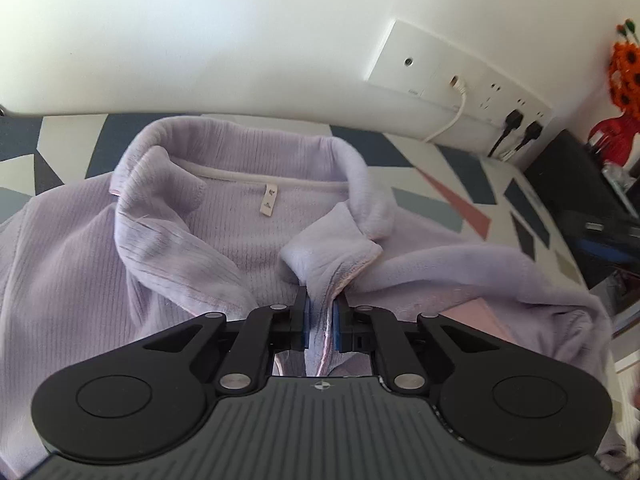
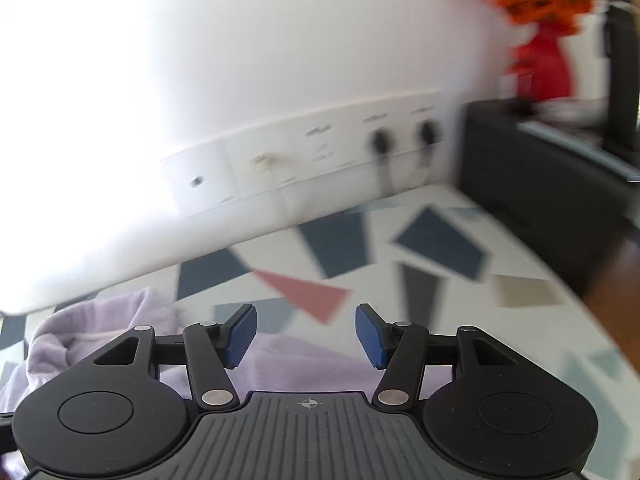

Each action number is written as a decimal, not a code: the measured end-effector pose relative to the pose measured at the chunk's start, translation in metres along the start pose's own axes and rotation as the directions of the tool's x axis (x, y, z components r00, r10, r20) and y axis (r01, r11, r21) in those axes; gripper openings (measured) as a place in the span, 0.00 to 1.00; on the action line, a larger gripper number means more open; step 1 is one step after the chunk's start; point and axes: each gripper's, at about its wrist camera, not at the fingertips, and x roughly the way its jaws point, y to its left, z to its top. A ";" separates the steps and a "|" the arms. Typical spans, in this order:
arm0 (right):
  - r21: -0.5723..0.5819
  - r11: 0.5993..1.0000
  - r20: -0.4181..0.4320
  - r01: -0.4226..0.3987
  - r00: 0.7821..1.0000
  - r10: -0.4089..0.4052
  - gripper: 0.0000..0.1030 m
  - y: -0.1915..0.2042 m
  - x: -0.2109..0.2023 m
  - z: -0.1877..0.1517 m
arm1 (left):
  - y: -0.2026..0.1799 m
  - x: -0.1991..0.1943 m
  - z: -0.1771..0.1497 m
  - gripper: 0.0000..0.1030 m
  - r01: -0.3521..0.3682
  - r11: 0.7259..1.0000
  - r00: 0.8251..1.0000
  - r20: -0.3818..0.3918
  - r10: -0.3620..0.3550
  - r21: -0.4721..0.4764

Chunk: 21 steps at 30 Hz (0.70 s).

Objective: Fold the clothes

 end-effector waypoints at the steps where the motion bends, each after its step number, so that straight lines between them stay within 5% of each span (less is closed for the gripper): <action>1: -0.007 1.000 -0.043 -0.004 0.999 0.004 0.48 -0.018 0.020 0.003 | 0.001 -0.001 -0.001 0.10 0.008 1.000 1.000 -0.009 -0.008 -0.005; 4: 0.000 1.000 -0.212 -0.011 0.977 0.011 0.45 -0.031 0.079 0.005 | 0.007 0.008 -0.001 0.10 -0.001 1.000 0.999 -0.048 0.000 -0.016; 7: -0.055 0.998 -0.250 -0.005 0.968 -0.009 0.41 -0.025 0.094 -0.001 | 0.012 0.016 0.002 0.10 0.005 0.999 0.998 -0.066 -0.008 -0.045; 9: -0.094 0.996 -0.241 0.003 0.970 -0.025 0.11 -0.022 0.095 0.000 | 0.012 0.020 0.003 0.10 0.002 0.999 0.998 -0.065 -0.005 -0.049; 11: -0.083 0.996 -0.196 0.017 0.980 -0.033 0.05 -0.023 0.094 0.005 | 0.009 0.026 0.004 0.10 -0.002 0.999 0.998 -0.062 -0.001 -0.045; 15: -0.038 0.998 -0.119 0.046 0.992 -0.050 0.04 -0.030 0.096 0.017 | 0.000 0.041 0.015 0.10 -0.004 1.000 1.000 -0.029 0.004 -0.016; 21: -0.076 0.993 -0.134 0.092 0.986 -0.101 0.11 -0.040 0.117 0.021 | 0.006 0.055 0.019 0.11 0.018 1.000 0.997 -0.076 -0.020 -0.017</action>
